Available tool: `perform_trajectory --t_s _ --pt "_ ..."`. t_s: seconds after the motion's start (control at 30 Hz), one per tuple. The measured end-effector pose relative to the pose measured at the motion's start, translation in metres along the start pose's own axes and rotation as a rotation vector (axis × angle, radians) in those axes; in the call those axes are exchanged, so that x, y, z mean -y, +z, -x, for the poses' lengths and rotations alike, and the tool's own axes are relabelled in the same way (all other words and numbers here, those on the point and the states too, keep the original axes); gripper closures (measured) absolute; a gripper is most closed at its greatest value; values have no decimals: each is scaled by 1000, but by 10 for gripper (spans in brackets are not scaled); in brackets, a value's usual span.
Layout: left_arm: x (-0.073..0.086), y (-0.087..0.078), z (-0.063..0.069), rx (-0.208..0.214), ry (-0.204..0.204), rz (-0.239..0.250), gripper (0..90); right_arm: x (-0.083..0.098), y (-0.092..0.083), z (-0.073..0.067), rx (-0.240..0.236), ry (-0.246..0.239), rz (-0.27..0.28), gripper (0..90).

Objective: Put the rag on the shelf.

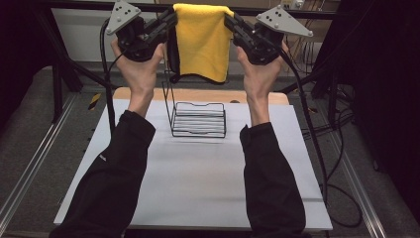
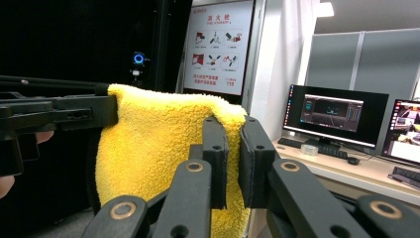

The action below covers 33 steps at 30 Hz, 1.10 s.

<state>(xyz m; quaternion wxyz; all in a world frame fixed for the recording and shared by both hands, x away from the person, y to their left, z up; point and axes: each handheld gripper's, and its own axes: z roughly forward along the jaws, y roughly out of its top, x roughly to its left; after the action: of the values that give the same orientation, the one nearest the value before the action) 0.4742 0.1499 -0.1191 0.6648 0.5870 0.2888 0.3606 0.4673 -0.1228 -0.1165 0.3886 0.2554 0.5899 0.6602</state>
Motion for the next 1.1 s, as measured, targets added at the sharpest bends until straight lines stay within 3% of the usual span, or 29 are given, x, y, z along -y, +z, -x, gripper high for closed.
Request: perform_trajectory --t_s 0.6,0.93,1.1 --pt "6 38 -21 2 26 -43 821 8 28 18 40 -6 -40 838" --pt "30 32 -27 13 26 -70 821 24 33 17 35 -21 -85 837" --pt "40 28 -31 2 53 -98 821 35 37 14 25 -21 -107 838"
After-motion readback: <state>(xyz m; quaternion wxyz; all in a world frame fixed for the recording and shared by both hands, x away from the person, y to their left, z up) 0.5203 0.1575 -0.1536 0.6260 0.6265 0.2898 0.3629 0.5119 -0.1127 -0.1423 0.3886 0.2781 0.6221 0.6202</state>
